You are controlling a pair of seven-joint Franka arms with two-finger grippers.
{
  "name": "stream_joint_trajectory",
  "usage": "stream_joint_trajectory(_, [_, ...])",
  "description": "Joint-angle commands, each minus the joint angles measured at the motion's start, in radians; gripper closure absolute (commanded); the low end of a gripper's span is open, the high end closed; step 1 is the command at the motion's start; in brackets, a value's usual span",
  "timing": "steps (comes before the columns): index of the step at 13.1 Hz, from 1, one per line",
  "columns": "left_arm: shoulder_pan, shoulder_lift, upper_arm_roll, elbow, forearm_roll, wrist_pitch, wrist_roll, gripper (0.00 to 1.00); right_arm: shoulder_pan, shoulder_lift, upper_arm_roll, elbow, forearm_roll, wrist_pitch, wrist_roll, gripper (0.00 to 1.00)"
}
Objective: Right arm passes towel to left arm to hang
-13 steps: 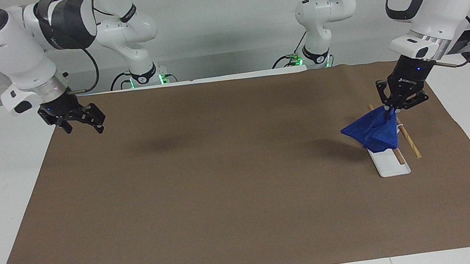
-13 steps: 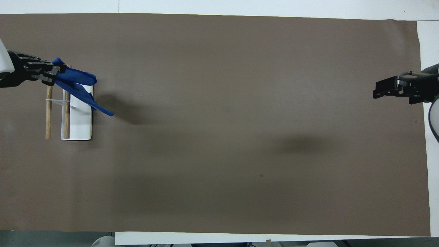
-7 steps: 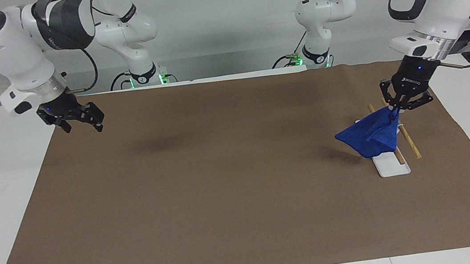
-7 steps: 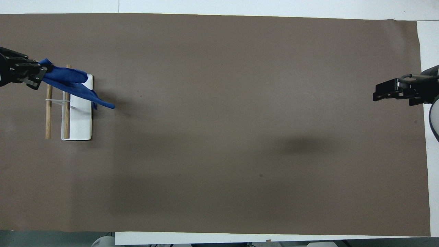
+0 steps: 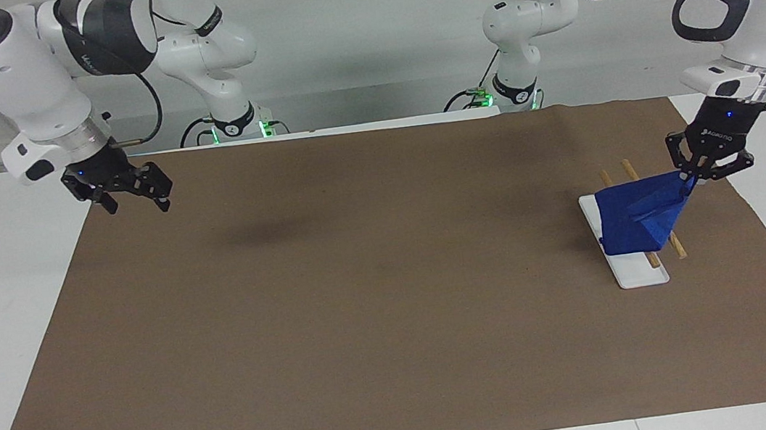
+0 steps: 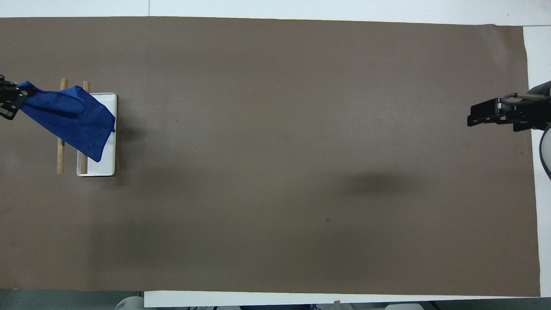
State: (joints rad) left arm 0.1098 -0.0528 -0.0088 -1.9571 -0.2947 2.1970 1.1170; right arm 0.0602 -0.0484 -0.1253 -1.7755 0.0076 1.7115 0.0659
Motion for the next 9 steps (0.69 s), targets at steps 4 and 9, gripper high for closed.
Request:
stream_joint_trajectory(4, [0.091,0.004,-0.002,-0.009,-0.031,-0.002,-0.002,1.0,-0.008,-0.01,0.001,-0.001,-0.014,-0.012,-0.023,0.0])
stream_joint_trajectory(9, [0.125,-0.001,0.003,-0.077,-0.029,0.029,-0.166,1.0,-0.016,-0.01,0.001,-0.001,-0.014,-0.012,-0.021,0.0])
